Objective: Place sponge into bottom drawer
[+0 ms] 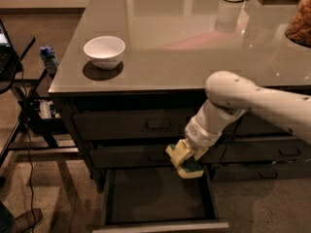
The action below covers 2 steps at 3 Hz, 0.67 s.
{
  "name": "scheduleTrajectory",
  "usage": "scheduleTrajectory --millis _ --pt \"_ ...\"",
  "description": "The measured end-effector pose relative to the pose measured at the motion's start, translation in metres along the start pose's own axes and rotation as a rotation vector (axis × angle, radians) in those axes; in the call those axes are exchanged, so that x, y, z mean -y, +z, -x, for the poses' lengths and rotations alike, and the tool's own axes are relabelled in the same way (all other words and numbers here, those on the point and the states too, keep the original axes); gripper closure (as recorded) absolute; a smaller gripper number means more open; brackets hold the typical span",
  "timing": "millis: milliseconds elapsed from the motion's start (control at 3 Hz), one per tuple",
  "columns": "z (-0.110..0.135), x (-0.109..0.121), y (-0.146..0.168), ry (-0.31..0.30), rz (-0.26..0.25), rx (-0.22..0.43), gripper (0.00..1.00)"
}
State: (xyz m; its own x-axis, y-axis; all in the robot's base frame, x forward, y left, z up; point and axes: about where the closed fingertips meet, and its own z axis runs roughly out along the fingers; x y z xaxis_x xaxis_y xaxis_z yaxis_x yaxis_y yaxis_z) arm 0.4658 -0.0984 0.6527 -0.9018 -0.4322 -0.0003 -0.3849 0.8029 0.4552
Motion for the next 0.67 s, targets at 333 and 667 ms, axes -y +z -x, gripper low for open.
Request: scheduleTrajectory --millis 333,667 --pt "-0.008 0.015 0.06 0.088 0.058 -0.013 1.0" --pt "-0.008 0.034 0.1 0.164 0.094 0.012 1.0"
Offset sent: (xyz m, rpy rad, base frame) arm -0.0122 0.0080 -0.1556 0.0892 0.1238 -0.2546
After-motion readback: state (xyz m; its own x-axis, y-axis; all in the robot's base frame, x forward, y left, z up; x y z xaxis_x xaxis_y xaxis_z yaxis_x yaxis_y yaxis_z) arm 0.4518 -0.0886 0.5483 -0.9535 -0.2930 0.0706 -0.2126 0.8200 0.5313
